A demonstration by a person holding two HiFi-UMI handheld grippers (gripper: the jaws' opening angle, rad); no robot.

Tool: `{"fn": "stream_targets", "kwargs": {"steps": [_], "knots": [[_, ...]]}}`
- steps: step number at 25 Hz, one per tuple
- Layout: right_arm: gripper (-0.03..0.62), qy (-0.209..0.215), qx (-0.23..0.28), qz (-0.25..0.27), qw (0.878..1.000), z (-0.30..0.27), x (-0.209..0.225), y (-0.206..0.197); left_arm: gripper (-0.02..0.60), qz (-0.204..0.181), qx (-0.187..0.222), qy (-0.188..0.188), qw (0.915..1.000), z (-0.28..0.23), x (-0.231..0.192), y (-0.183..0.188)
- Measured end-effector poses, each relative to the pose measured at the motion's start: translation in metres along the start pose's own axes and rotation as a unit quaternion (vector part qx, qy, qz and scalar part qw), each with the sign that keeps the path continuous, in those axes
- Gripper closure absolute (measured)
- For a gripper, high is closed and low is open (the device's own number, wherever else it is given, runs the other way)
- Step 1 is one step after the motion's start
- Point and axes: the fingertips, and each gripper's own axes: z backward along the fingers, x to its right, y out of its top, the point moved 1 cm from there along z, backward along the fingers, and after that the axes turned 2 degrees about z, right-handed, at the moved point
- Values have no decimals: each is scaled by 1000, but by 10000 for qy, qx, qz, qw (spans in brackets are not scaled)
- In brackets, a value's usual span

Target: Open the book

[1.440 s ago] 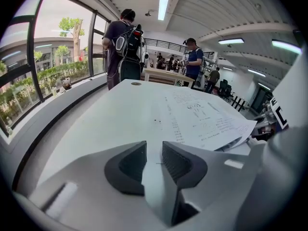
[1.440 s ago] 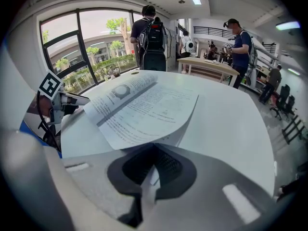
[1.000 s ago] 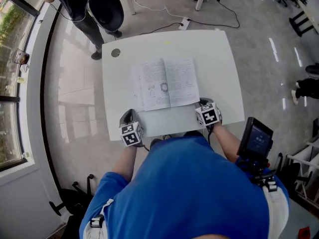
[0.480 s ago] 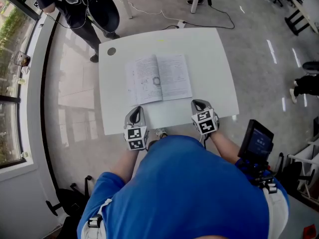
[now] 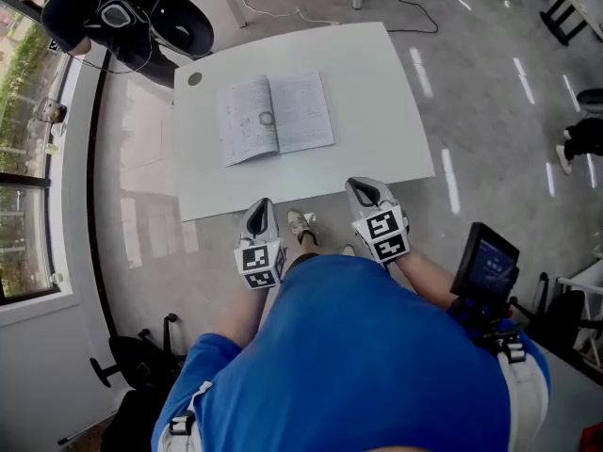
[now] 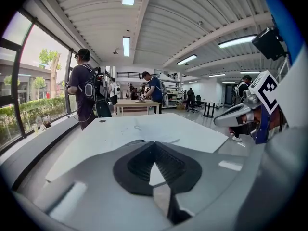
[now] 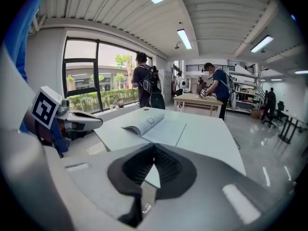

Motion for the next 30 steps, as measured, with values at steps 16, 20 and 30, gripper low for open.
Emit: {"fn": "stream_targets", "kwargs": {"steps": [16,20,30], "knots": [[591,-43,489,-154,9987,45,-15,1,575,56,151,-420,9990,17,57,7],[591,-62,494,-96,9987,46,-21,6,575,70,202,-521,9984,19,57,9],[591,-181,580,-9,9982,64,-53,15,575,66,271,-685,9973,54,52,10]]}}
